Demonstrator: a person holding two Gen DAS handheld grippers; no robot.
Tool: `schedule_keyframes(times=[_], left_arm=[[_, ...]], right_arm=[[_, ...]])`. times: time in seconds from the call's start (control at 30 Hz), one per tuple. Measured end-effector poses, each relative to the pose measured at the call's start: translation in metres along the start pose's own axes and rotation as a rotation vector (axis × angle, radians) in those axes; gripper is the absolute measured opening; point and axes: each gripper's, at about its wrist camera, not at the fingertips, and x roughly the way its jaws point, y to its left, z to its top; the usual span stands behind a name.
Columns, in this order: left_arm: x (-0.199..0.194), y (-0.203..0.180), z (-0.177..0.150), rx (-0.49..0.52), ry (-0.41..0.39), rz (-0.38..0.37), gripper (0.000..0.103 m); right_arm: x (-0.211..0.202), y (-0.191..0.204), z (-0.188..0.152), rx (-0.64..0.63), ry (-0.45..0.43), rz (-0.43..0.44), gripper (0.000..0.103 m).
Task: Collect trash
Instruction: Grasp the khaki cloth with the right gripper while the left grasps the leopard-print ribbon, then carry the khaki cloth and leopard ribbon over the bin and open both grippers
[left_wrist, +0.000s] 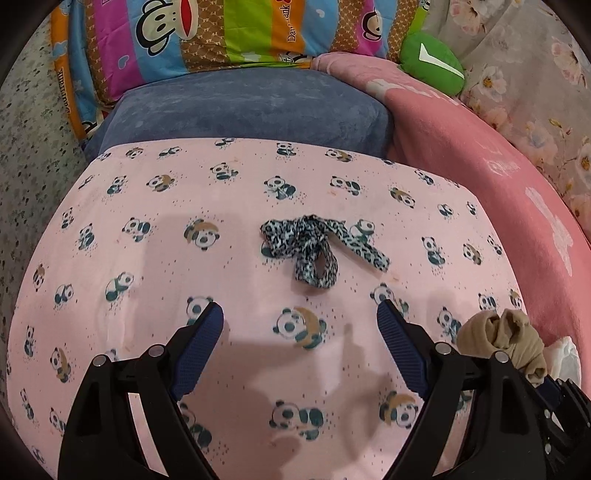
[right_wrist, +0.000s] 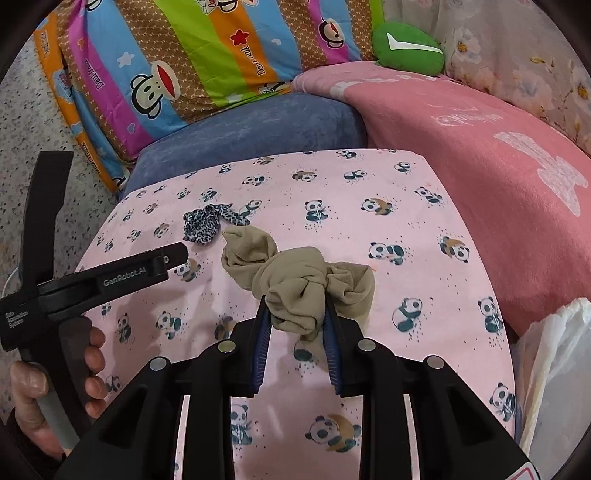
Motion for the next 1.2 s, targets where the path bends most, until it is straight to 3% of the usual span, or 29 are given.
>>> schedule_keyframes(times=[0.23,0.3,0.57,0.67,0.93,1.2], left_arm=[[0.032,0.006,0.018,-0.026,0.019,0.015,0.080],[0.038,0.008,0.019,-0.029,0.021,0.011,0.074],[0.048,0.002,0.021,0.005,0.052,-0.027,0.021],[0.045,-0.002,0.018,0.017,0.059,-0.036,0.011],[0.017,-0.024,0.006,0.048,0.049,-0.061,0.008],[-0.025,-0.053,-0.003,0.086,0.012,-0.083,0.008]], right_arm=[[0.021,0.007,0.025,0.000,0.009,0.025,0.026],[0.026,0.009,0.029,-0.004,0.012,0.026,0.026],[0.043,0.012,0.034,-0.015,0.035,0.028,0.026],[0.043,0.011,0.031,-0.010,0.036,0.028,0.026],[0.027,0.008,0.029,-0.013,0.010,0.021,0.026],[-0.020,-0.006,0.027,0.002,-0.059,0.002,0.026]])
